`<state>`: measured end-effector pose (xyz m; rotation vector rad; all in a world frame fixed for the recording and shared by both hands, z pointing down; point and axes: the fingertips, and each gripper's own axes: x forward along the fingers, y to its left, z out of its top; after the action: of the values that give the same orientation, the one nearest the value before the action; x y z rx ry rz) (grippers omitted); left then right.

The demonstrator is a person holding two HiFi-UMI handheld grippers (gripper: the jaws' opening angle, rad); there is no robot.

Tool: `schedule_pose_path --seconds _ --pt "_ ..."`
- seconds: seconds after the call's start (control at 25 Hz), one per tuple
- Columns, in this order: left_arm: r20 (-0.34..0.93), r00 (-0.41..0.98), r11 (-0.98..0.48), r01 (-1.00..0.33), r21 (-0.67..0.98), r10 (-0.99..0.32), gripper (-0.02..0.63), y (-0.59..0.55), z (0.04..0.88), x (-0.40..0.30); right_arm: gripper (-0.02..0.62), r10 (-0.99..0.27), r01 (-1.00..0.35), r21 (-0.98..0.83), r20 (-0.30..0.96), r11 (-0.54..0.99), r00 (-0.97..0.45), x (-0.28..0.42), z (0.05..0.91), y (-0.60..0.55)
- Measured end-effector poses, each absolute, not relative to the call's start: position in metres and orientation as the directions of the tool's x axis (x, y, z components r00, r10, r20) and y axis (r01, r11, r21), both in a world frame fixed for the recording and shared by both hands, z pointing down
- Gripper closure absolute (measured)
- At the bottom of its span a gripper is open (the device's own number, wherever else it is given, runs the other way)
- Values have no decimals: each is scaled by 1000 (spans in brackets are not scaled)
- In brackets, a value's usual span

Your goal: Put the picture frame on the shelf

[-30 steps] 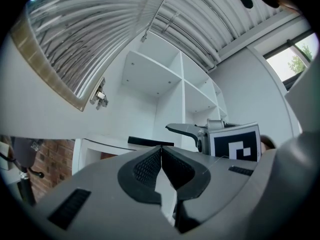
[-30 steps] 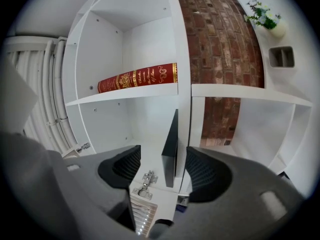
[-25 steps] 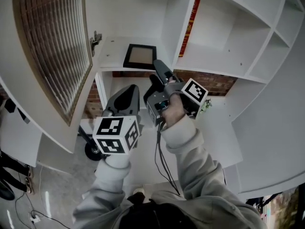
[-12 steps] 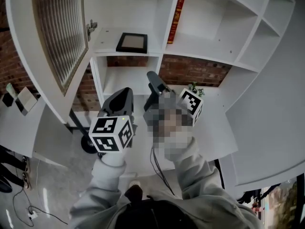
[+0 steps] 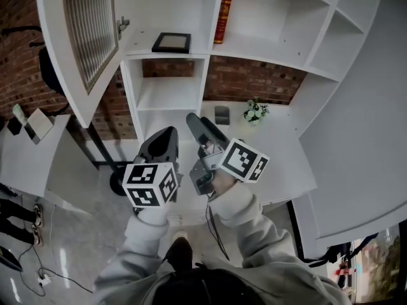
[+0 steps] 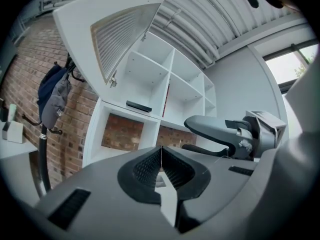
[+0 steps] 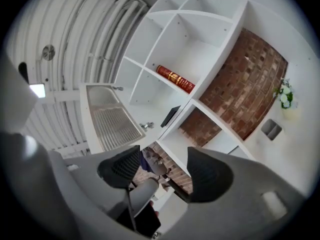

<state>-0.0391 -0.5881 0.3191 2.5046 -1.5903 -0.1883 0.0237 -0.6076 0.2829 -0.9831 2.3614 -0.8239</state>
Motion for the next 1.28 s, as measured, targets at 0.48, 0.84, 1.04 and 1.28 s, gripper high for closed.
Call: schedule_pose_path --seconds 0.48,0.84,1.04,1.28 --pt "2 466 -454 -863 223 -885 601 -480 366 -10 569 -774 -617 -514 -164 596 -612 44 328 -487" --pt "11 519 -496 -824 274 -855 601 -395 406 9 595 -797 -757 -260 -106 599 -594 51 373 -391" --pt "20 583 -557 -785 269 -812 601 -358 424 32 595 -834 -818 -164 -79 552 -547 73 386 -348" --pt "21 623 -595 -756 274 -782 601 -332 431 52 597 -852 -827 -208 -99 523 -514 96 386 -325"
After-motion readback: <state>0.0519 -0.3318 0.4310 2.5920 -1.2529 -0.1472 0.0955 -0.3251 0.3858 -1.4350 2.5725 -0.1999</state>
